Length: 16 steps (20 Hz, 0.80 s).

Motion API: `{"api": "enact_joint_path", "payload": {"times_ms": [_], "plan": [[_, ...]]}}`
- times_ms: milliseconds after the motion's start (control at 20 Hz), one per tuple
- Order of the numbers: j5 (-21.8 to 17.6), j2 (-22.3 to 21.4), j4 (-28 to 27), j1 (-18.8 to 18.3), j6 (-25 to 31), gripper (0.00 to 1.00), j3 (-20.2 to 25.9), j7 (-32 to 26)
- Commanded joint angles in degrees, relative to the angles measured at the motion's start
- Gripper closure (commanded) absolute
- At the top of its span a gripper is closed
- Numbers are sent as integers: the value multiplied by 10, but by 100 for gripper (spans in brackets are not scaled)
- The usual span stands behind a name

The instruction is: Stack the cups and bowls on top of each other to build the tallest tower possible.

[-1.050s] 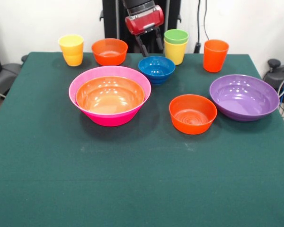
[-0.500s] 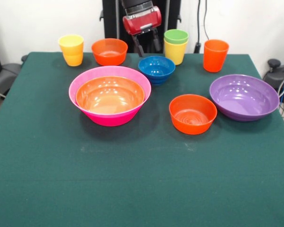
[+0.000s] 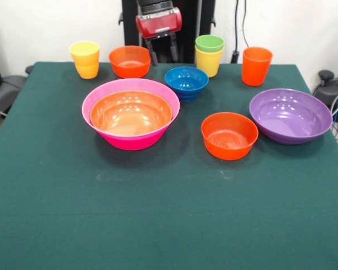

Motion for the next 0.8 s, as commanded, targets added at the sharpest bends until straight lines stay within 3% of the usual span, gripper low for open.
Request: {"api": "enact_joint_path", "payload": {"times_ms": [50, 250, 650, 800], "plan": [[66, 57, -23, 6, 58, 0, 20, -171], [84, 85, -30, 9, 47, 0, 18, -177], [29, 121, -59, 31, 52, 0, 34, -139], [25, 130, -63, 36, 45, 0, 37, -137]]}}
